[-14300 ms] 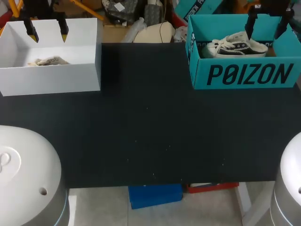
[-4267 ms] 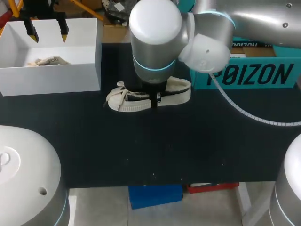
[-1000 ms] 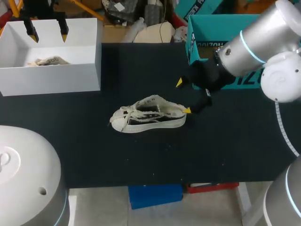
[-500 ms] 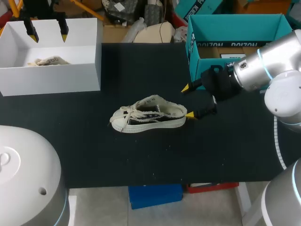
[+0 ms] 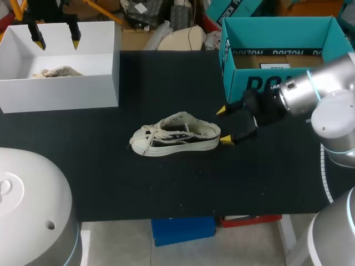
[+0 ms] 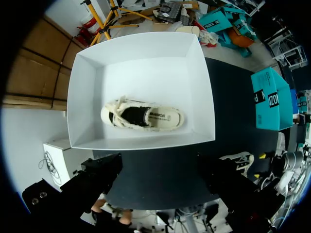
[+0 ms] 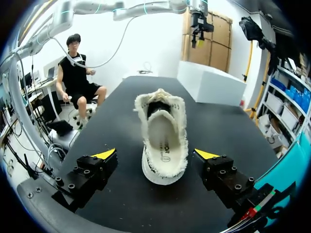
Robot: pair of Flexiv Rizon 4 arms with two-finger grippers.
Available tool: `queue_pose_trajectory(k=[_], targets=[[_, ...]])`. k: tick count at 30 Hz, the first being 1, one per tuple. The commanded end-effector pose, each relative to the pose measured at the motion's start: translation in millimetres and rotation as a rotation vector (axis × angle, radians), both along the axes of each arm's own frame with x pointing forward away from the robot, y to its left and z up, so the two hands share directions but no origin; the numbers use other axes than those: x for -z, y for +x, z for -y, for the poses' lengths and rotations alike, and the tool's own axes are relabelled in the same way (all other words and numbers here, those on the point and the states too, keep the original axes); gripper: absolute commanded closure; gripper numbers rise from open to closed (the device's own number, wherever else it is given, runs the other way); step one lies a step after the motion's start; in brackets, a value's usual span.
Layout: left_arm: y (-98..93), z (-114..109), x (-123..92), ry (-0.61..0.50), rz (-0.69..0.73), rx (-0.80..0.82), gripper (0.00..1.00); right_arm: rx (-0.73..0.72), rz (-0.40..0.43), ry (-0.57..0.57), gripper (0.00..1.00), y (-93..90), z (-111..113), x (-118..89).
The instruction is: Take the shoe out of the shoebox, open the shoe tongue, remove and reinsert the insole, then place the shoe into the shoebox
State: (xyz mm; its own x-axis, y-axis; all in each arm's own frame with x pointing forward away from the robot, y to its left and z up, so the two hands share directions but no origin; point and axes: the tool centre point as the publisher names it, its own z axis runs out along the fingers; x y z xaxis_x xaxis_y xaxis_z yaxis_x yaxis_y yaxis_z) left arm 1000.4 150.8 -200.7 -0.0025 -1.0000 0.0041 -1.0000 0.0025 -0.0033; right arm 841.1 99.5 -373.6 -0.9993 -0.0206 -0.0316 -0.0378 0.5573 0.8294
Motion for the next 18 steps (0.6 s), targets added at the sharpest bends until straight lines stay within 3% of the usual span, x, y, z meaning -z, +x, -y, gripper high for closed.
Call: queue_pose_trajectory(k=[1, 18], targets=[[-0.2, 0, 0, 0.001, -0.001, -0.001, 0.0, -0.001, -0.014, 0.016, 0.0, 6.0, -3, 12], [-0.2, 0, 0, 0.001, -0.001, -0.001, 0.0, 0.001, -0.047, 0.062, 0.0, 29.0, -11, 34]])
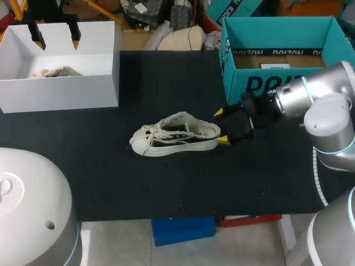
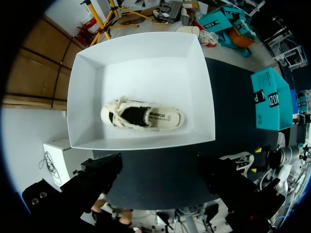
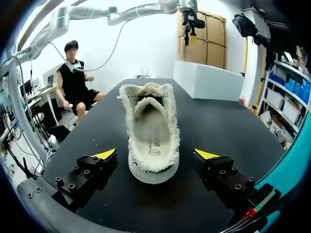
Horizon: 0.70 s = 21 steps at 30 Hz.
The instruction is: Take the shoe out of the shoebox, open the shoe tongue, remove and reinsert the insole, then place the shoe into the shoebox
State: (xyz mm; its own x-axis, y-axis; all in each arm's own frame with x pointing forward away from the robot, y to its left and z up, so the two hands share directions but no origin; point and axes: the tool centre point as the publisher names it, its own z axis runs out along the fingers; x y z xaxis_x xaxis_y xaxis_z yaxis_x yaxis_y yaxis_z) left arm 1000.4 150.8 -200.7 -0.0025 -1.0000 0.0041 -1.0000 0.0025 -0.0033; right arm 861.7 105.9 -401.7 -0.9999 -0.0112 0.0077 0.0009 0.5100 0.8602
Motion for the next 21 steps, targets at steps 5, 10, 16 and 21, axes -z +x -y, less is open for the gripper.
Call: queue_pose_trajectory(k=[5, 10, 16, 21], targets=[[-0.2, 0, 0, 0.001, -0.001, -0.001, 0.0, -0.015, -0.007, 0.019, 0.0, 10.8, -13, 9], [-0.2, 0, 0, 0.001, -0.001, -0.001, 0.0, -0.019, -0.009, 0.033, 0.0, 10.7, -19, 14], [-0.2, 0, 0, 0.001, -0.001, -0.001, 0.0, -0.023, -0.017, 0.055, 0.0, 7.2, -28, 22], [-0.2, 0, 0, 0.001, -0.001, -0.001, 0.0, -0.028, -0.02, 0.069, 0.0, 4.9, -33, 24]])
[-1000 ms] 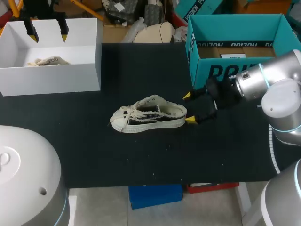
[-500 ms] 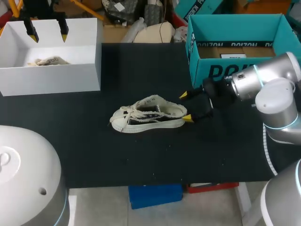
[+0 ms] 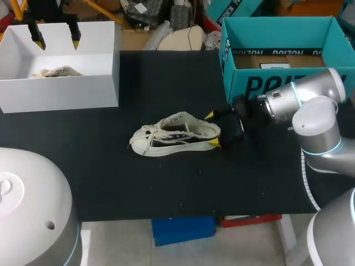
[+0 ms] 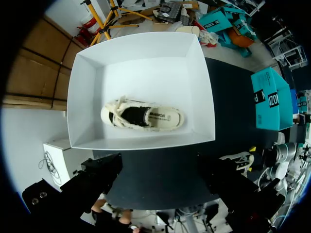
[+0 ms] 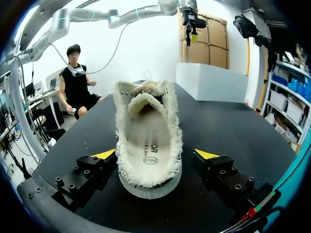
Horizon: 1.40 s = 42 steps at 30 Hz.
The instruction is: Take the shoe out of the shoebox, open the shoe tongue, remove and reinsert the insole, then place the shoe into the shoebox
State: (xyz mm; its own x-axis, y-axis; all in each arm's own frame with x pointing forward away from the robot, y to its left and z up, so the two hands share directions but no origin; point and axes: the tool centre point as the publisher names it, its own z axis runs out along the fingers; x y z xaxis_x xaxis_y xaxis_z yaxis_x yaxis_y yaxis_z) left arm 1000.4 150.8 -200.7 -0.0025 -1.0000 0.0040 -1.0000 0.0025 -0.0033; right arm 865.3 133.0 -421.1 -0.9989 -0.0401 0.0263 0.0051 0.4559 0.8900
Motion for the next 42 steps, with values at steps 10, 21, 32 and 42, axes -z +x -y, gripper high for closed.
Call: queue_pose_trajectory(k=[10, 21, 32, 42], targets=[[-0.2, 0, 0, 0.001, -0.001, -0.001, 0.0, -0.004, -0.018, 0.015, 0.0, -5.1, -10, 13], [-0.2, 0, 0, 0.001, -0.001, -0.001, 0.0, 0.003, -0.027, -0.004, 1.0, -5.2, -11, 17], [-0.2, 0, 0, 0.001, -0.001, -0.001, 0.0, 0.003, -0.027, -0.004, 1.0, -5.2, -11, 17], [-5.5, 51, -3, 0.108, 0.031, 0.061, 0.0, 0.003, -0.027, -0.004, 1.0, -5.2, -11, 17]])
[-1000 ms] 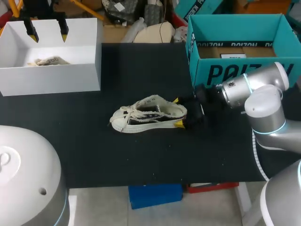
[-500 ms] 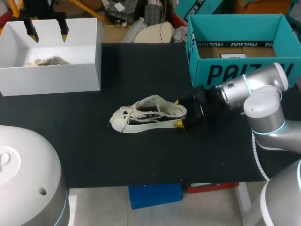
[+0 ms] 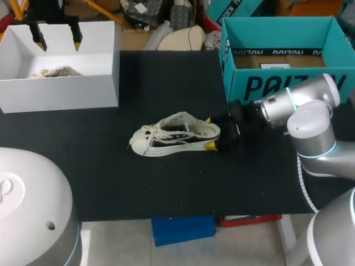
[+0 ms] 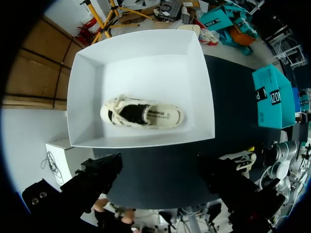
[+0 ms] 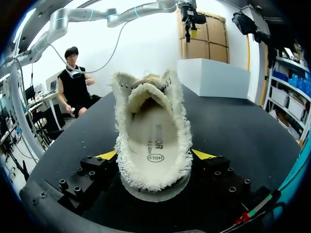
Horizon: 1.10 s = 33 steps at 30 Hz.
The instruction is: Take the shoe out of the shoebox, open the shoe tongue, remove and reinsert the insole, then place the shoe into the shoebox
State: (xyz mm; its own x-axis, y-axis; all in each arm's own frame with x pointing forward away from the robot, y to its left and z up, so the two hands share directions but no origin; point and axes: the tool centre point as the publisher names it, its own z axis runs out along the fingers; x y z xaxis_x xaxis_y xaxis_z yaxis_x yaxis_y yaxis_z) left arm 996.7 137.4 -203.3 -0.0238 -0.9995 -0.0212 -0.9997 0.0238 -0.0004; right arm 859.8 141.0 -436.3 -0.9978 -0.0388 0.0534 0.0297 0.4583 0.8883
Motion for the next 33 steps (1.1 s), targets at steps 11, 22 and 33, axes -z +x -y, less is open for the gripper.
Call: queue_pose_trajectory(k=[11, 22, 33], targets=[[-32.7, 139, -10, -0.003, 0.07, 0.029, 0.0, 0.002, 0.0, -0.001, 1.0, 0.2, -3, 2], [-54.8, 163, 0, -0.053, -0.034, -0.049, 0.0, 0.002, 0.0, -0.001, 1.0, 0.2, -3, 2], [-54.8, 163, 0, -0.053, -0.034, -0.049, 0.0, 0.002, 0.0, -0.001, 1.0, 0.2, -3, 2]])
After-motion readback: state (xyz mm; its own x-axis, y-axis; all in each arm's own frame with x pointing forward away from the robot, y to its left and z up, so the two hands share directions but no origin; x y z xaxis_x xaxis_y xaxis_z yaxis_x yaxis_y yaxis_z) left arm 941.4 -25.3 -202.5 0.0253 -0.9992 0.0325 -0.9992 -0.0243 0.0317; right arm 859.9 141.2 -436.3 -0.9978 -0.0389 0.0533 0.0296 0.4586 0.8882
